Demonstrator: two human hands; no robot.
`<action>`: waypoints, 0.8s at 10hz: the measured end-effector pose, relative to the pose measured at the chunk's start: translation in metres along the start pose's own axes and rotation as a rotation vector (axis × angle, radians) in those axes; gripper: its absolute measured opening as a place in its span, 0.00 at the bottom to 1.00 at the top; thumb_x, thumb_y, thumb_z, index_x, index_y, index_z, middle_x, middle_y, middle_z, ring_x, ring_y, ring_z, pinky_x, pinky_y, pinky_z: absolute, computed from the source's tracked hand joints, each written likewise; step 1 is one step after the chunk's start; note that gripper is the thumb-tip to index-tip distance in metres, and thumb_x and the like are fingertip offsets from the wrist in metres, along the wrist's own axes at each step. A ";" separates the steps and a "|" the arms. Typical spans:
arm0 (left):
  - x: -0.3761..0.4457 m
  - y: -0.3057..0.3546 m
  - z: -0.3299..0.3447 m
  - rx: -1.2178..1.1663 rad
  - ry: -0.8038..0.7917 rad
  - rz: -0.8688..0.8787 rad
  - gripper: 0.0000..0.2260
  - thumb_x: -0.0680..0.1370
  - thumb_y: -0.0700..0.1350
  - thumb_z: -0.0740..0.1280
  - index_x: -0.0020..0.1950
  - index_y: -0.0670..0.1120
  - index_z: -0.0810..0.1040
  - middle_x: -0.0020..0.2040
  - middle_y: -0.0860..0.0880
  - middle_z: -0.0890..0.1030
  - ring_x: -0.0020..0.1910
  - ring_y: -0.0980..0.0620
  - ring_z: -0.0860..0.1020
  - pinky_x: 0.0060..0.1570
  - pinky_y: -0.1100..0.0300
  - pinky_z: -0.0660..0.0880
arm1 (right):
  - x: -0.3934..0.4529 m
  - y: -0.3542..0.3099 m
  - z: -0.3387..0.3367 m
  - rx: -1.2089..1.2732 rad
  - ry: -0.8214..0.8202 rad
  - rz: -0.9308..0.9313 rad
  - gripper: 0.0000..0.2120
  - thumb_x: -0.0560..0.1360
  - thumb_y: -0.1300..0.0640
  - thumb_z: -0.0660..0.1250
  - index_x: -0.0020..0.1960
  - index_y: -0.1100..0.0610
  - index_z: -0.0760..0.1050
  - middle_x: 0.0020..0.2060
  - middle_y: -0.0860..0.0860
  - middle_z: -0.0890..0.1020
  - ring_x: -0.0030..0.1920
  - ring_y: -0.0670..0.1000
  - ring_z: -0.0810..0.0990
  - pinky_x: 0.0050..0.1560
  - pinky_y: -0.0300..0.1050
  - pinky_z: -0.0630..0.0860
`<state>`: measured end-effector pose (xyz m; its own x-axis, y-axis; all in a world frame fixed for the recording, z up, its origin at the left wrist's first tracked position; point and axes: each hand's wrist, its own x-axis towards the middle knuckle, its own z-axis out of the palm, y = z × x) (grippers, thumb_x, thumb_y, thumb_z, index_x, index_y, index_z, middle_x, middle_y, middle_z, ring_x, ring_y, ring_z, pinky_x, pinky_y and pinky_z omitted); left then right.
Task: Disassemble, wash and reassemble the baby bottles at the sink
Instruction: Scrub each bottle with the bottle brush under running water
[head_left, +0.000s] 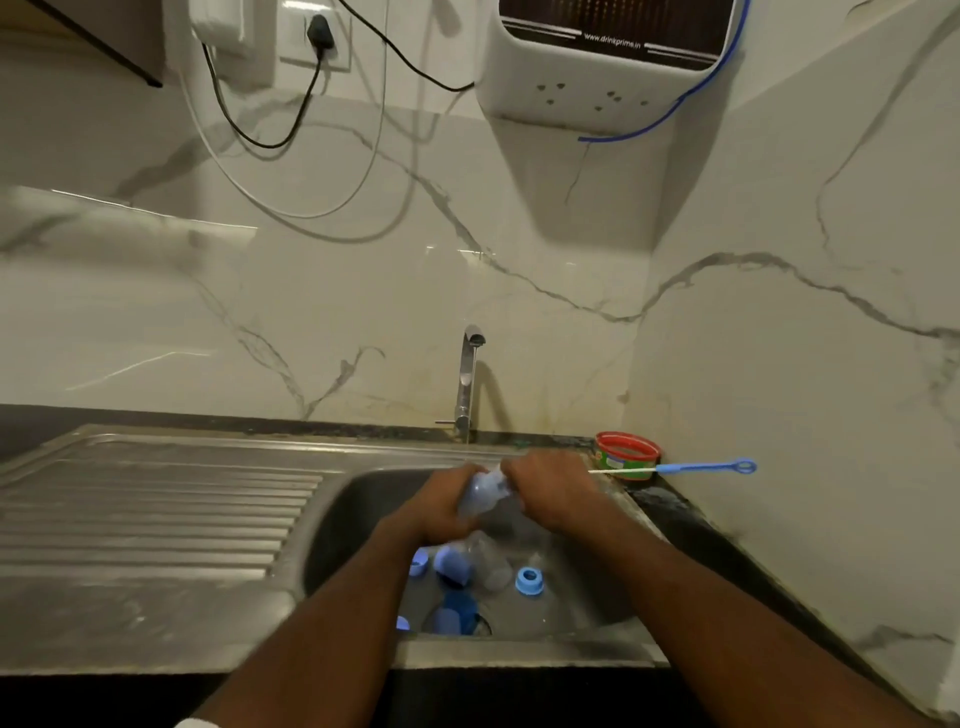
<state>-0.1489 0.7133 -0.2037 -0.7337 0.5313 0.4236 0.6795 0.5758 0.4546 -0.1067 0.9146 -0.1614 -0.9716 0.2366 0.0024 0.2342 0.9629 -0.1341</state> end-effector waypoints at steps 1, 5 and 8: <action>0.006 0.001 -0.009 0.211 0.318 0.165 0.23 0.68 0.55 0.78 0.58 0.52 0.73 0.56 0.54 0.74 0.53 0.55 0.72 0.48 0.54 0.77 | -0.032 0.002 -0.023 0.416 -0.213 0.153 0.11 0.81 0.54 0.63 0.48 0.53 0.83 0.38 0.51 0.82 0.60 0.40 0.80 0.68 0.52 0.72; -0.002 0.002 -0.019 0.116 0.006 -0.066 0.20 0.69 0.62 0.78 0.54 0.51 0.81 0.47 0.53 0.84 0.43 0.56 0.81 0.47 0.60 0.79 | -0.037 -0.023 -0.034 -0.402 0.399 -0.693 0.10 0.78 0.50 0.66 0.57 0.52 0.79 0.44 0.54 0.83 0.42 0.57 0.83 0.37 0.46 0.71; -0.006 0.007 -0.020 -0.003 -0.070 -0.087 0.17 0.70 0.52 0.78 0.54 0.47 0.82 0.48 0.49 0.85 0.46 0.51 0.84 0.51 0.53 0.81 | -0.041 -0.026 -0.046 -0.705 0.419 -0.794 0.09 0.78 0.53 0.65 0.57 0.52 0.78 0.44 0.53 0.84 0.41 0.57 0.83 0.36 0.47 0.72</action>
<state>-0.1399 0.7017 -0.1876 -0.7884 0.5214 0.3263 0.6128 0.6202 0.4897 -0.0717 0.8857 -0.1123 -0.7972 -0.5745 0.1858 -0.3460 0.6869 0.6392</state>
